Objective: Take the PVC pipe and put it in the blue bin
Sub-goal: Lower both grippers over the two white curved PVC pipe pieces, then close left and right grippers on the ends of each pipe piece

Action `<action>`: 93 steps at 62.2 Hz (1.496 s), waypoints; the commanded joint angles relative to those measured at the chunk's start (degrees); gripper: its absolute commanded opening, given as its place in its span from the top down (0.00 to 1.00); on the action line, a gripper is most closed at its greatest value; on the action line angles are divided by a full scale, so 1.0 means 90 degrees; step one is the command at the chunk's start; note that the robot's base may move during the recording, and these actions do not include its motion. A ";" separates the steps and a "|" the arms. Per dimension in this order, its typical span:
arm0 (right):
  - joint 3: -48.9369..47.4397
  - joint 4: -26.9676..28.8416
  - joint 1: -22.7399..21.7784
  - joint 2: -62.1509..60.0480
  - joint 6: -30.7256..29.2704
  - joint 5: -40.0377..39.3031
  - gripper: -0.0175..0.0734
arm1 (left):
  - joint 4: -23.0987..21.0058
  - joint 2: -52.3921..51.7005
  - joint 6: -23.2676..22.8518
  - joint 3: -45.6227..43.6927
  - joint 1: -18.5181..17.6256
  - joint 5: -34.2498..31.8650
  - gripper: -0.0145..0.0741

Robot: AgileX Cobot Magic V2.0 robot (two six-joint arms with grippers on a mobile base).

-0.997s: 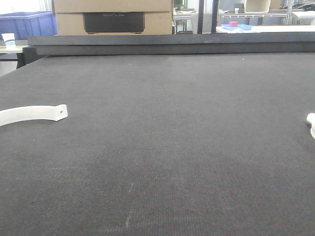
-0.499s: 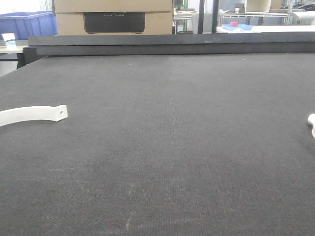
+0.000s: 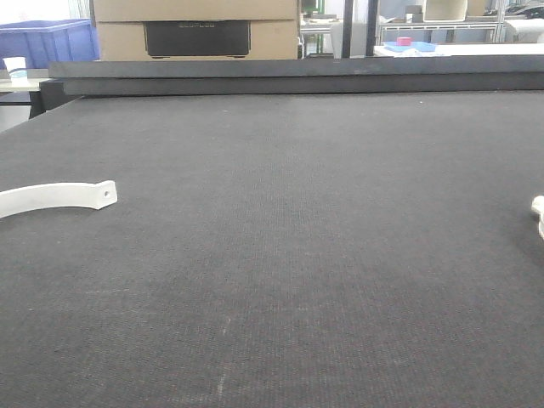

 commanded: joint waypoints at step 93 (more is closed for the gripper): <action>-0.1309 -0.0497 0.0465 0.5760 0.1684 0.2577 0.96 | -0.1056 0.2602 -0.0005 -0.0224 0.0006 0.0854 0.96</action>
